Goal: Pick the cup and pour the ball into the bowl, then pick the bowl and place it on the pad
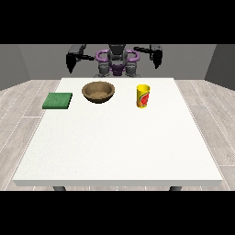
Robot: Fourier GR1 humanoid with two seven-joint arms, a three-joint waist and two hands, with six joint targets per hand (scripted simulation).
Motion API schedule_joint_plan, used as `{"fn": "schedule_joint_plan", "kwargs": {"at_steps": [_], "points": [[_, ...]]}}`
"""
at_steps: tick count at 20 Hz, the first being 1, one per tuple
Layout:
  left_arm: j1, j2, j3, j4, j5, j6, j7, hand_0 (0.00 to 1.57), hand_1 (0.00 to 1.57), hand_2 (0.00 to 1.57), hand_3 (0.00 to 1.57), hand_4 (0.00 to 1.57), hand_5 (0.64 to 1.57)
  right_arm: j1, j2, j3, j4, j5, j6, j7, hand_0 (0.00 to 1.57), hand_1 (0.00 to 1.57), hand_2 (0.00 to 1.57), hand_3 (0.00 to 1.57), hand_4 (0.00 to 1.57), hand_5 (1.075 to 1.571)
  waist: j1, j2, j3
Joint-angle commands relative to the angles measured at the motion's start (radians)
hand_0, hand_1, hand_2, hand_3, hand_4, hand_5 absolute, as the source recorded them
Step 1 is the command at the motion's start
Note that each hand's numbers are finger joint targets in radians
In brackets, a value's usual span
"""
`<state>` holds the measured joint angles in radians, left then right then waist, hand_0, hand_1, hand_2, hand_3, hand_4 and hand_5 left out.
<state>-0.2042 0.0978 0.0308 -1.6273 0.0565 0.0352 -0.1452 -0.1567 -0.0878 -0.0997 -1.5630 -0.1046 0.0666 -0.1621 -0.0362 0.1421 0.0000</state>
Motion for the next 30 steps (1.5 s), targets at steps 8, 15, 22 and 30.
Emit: {"fn": "schedule_joint_plan", "kwargs": {"at_steps": [8, 15, 22, 30], "points": [[-0.159, 0.085, 0.115, 0.355, -0.016, -0.056, -0.209, 0.0, 0.0, 0.0, 0.0, 0.0, 1.245, -0.111, -0.076, -0.077, 0.174, -0.015, 0.058, -0.13, 0.0, 0.0, 0.0, 0.0, 0.0, 1.561, -0.022, 0.077, -0.0001], [-0.2, 0.049, 0.129, 0.479, -0.051, 0.0, -0.402, 0.0, 0.0, 0.0, 0.0, 0.0, 1.233, -0.178, -0.171, -0.181, 0.288, -0.104, 0.159, -0.203, 0.0, 0.0, 0.0, 0.0, 0.0, 1.563, -0.037, 0.178, 0.0], [-0.313, -0.016, 0.147, 0.677, -0.073, 0.099, -0.49, 0.0, 0.0, 0.0, 0.0, 0.0, 1.271, -0.198, -0.185, -0.162, 0.324, -0.09, 0.185, -0.227, 0.0, 0.0, 0.0, 0.0, 0.0, 1.559, -0.092, 0.188, -0.0002], [-0.369, 0.092, 0.265, 0.889, 0.022, -0.019, -0.626, 0.66, 0.66, 0.91, 0.29, 0.0, 1.425, -0.189, -0.229, -0.189, 0.299, -0.129, 0.232, -0.221, 0.0, 0.0, 0.0, 0.0, 0.0, 1.558, -0.109, 0.219, -0.001]]}}
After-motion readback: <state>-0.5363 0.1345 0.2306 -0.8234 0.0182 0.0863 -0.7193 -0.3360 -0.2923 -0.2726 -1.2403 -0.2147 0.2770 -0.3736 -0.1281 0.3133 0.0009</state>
